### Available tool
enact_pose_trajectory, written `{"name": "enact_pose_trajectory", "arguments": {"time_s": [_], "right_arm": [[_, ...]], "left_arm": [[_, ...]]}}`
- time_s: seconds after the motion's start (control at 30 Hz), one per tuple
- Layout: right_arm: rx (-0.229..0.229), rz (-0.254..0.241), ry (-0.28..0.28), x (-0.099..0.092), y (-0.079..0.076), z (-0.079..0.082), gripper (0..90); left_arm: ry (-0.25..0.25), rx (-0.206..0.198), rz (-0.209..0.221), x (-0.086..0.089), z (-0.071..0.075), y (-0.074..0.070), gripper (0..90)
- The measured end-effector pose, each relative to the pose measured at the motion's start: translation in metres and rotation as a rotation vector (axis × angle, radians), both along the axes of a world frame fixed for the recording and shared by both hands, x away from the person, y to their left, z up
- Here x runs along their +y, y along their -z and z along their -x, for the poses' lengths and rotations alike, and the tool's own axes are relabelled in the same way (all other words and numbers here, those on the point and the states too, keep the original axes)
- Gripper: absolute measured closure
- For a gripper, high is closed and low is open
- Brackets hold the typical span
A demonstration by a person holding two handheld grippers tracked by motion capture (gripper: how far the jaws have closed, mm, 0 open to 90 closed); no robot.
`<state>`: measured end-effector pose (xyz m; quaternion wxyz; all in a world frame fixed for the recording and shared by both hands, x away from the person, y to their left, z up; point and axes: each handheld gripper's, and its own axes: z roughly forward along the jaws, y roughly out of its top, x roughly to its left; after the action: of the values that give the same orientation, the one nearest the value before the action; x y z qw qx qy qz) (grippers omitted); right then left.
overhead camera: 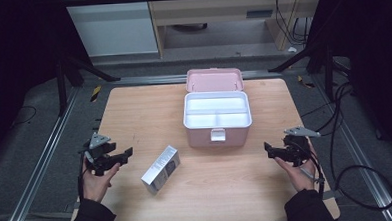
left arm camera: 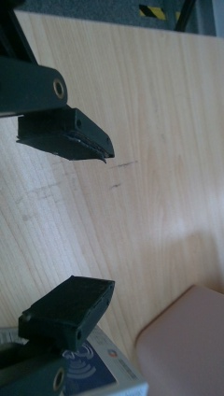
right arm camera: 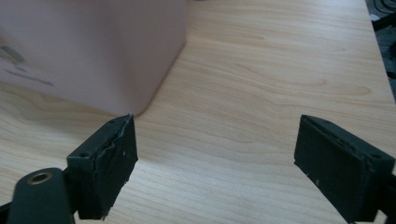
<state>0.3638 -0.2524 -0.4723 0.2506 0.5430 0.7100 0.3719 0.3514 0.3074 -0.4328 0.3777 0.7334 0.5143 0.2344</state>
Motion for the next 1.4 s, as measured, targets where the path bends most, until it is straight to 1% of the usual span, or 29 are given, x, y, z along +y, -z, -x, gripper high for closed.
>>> {"name": "enact_pose_trajectory", "arguments": {"time_s": [0.03, 0.07, 0.13, 0.2, 0.23, 0.27, 0.3, 0.37, 0.4, 0.47, 0.5, 0.53, 0.57, 0.6, 0.63, 0.67, 0.77, 0.8, 0.87, 0.9, 0.93, 0.97, 1.0, 1.03, 1.13, 1.27, 1.3, 1.33, 1.4], "right_arm": [[0.000, -0.009, -0.007, 0.001, -0.001, 0.000, 13.9], [0.000, -0.006, -0.009, 0.003, -0.001, 0.000, 13.9], [0.007, 0.011, -0.019, 0.005, 0.001, 0.000, 13.6], [0.018, 0.028, -0.019, 0.007, 0.002, 0.000, 13.5], [0.024, 0.026, -0.019, 0.007, 0.003, 0.000, 13.6], [0.025, 0.025, -0.018, 0.007, 0.003, 0.000, 13.7], [0.025, 0.025, -0.018, 0.007, 0.003, 0.000, 13.7], [0.018, 0.033, -0.015, 0.007, 0.001, -0.002, 13.9], [0.018, 0.033, -0.015, 0.007, 0.001, -0.002, 13.9], [0.020, 0.027, -0.019, 0.008, 0.002, -0.002, 14.3], [0.020, 0.027, -0.019, 0.008, 0.002, -0.002, 14.3], [0.026, 0.031, -0.022, 0.009, 0.003, -0.002, 14.3], [0.039, 0.047, -0.030, 0.009, 0.005, -0.002, 14.3], [0.040, 0.051, -0.030, 0.009, 0.005, -0.002, 14.3], [0.040, 0.051, -0.030, 0.009, 0.005, -0.002, 14.3], [0.037, 0.051, -0.030, 0.009, 0.005, -0.003, 14.4], [0.035, 0.046, -0.032, 0.009, 0.004, -0.002, 14.5], [0.036, 0.047, -0.034, 0.009, 0.004, -0.002, 14.5], [0.039, 0.051, -0.034, 0.009, 0.005, -0.002, 14.7], [0.039, 0.051, -0.034, 0.009, 0.005, -0.002, 14.7], [0.040, 0.052, -0.036, 0.010, 0.005, -0.003, 14.7], [0.040, 0.052, -0.036, 0.010, 0.005, -0.003, 14.7], [0.043, 0.058, -0.037, 0.010, 0.006, -0.003, 14.6], [0.043, 0.058, -0.037, 0.010, 0.006, -0.003, 14.6], [0.038, 0.063, -0.035, 0.009, 0.006, -0.003, 15.0], [0.049, 0.069, -0.037, 0.008, 0.007, -0.004, 14.9], [0.049, 0.069, -0.037, 0.008, 0.007, -0.004, 14.9], [0.050, 0.071, -0.039, 0.008, 0.008, -0.004, 14.9], [0.056, 0.077, -0.046, 0.009, 0.009, -0.005, 14.8]], "left_arm": [[-0.002, -0.001, 0.002, 0.000, 0.002, -0.004, 29.5], [-0.008, -0.008, 0.009, 0.000, 0.003, -0.007, 29.5], [0.007, -0.005, 0.020, -0.003, 0.005, -0.013, 29.2], [0.030, -0.005, 0.007, -0.008, 0.008, -0.016, 28.5], [0.030, -0.005, 0.007, -0.008, 0.008, -0.016, 28.3], [0.056, -0.008, -0.008, -0.015, 0.011, -0.019, 27.8], [0.056, -0.008, -0.008, -0.015, 0.011, -0.019, 27.8], [0.094, -0.005, 0.000, -0.025, 0.014, -0.022, 28.0], [0.094, -0.005, 0.000, -0.025, 0.014, -0.022, 28.0], [0.119, -0.006, -0.003, -0.036, 0.017, -0.024, 27.9], [0.119, -0.006, -0.003, -0.036, 0.017, -0.024, 27.8], [0.133, 0.003, -0.004, -0.041, 0.018, -0.023, 27.8], [0.149, 0.010, -0.012, -0.047, 0.019, -0.023, 27.8], [0.157, 0.014, -0.016, -0.051, 0.020, -0.023, 27.9], [0.157, 0.014, -0.016, -0.051, 0.020, -0.023, 28.0], [0.173, 0.030, -0.017, -0.057, 0.021, -0.023, 27.9], [0.187, 0.038, -0.017, -0.063, 0.022, -0.022, 27.9], [0.192, 0.052, -0.036, -0.068, 0.022, -0.020, 27.5], [0.211, 0.072, -0.044, -0.073, 0.021, -0.017, 27.2], [0.211, 0.072, -0.044, -0.073, 0.021, -0.017, 26.7], [0.222, 0.082, -0.067, -0.079, 0.019, -0.014, 26.7], [0.222, 0.082, -0.067, -0.079, 0.019, -0.014, 26.7], [0.234, 0.099, -0.079, -0.083, 0.018, -0.012, 26.4], [0.234, 0.099, -0.079, -0.083, 0.018, -0.012, 26.3], [0.256, 0.116, -0.116, -0.092, 0.017, -0.008, 26.2], [0.269, 0.141, -0.165, -0.099, 0.015, -0.003, 26.9], [0.269, 0.141, -0.165, -0.099, 0.015, -0.003, 27.1], [0.272, 0.150, -0.178, -0.101, 0.013, -0.002, 27.1], [0.282, 0.187, -0.190, -0.105, 0.010, 0.002, 27.4]]}}
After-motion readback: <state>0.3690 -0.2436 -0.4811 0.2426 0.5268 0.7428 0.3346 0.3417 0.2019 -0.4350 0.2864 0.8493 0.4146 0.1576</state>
